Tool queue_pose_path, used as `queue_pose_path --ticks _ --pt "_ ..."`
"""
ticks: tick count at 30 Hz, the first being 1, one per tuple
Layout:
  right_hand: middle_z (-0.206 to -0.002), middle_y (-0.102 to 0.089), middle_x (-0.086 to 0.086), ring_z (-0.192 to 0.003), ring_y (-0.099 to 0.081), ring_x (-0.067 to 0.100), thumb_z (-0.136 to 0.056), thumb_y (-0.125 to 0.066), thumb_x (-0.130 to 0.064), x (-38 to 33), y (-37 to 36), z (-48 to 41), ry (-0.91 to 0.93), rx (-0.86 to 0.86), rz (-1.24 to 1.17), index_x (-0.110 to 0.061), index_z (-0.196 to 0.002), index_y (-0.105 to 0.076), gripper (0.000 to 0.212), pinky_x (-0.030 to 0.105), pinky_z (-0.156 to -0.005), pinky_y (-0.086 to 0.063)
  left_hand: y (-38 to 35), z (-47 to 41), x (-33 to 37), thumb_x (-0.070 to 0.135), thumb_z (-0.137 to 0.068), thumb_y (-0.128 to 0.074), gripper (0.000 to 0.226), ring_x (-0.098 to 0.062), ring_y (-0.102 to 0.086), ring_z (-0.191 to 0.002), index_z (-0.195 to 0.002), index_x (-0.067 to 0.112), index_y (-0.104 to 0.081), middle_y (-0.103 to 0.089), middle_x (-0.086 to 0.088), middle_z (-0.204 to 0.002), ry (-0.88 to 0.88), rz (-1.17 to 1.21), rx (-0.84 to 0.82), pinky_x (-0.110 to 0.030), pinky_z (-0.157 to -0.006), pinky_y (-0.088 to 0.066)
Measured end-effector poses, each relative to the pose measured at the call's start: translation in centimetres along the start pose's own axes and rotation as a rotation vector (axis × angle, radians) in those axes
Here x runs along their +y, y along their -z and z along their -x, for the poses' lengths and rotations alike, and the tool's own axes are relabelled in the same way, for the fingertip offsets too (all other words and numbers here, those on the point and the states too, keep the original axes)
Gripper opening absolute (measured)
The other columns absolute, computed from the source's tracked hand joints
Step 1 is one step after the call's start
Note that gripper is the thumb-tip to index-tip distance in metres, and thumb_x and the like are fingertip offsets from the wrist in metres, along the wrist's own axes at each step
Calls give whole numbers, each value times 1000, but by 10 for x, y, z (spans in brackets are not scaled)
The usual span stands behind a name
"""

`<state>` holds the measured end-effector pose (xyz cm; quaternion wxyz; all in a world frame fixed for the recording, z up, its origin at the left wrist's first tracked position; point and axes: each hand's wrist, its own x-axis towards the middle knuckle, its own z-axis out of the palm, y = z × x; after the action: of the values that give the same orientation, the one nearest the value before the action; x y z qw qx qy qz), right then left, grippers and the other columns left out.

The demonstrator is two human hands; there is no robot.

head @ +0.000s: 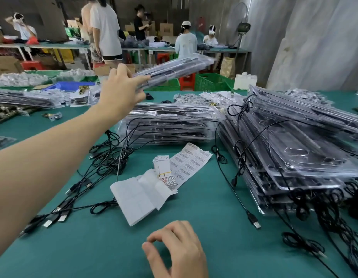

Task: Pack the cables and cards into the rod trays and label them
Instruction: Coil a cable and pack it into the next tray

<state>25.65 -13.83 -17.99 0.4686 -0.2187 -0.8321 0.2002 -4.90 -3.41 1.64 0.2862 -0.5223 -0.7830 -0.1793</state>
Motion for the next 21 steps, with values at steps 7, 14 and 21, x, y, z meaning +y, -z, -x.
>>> queue_pose_path --ticks 7,14,21 --pt "-81 -56 -17 -83 -57 2 -85 -68 -44 -3 3 3 -43 -46 -26 -34 -80 -69 12 25 -69 -49 86 4 -25 23 -100 -54 45 -36 -50 -88 -145 22 -54 -46 -25 -123 31 -58 190 -51 -74 -49" --pt "-88 -60 -19 -94 -58 0 -88 -66 -45 -18 17 -1 -145 -121 -147 -34 -87 -71 12 16 -80 -45 177 58 -19 19 -103 -49 42 -42 -54 -104 -143 13 -56 -52 -23 -123 -9 -118 328 -54 -83 -50" --pt "-127 -68 -13 -122 -61 7 -51 -83 -68 -87 63 -19 -555 -293 -933 -33 -135 -49 96 34 -101 -50 188 210 41 9 -100 -59 41 -35 -58 -118 -141 15 -61 -59 -14 -143 -180 -65 316 -51 -90 -47"
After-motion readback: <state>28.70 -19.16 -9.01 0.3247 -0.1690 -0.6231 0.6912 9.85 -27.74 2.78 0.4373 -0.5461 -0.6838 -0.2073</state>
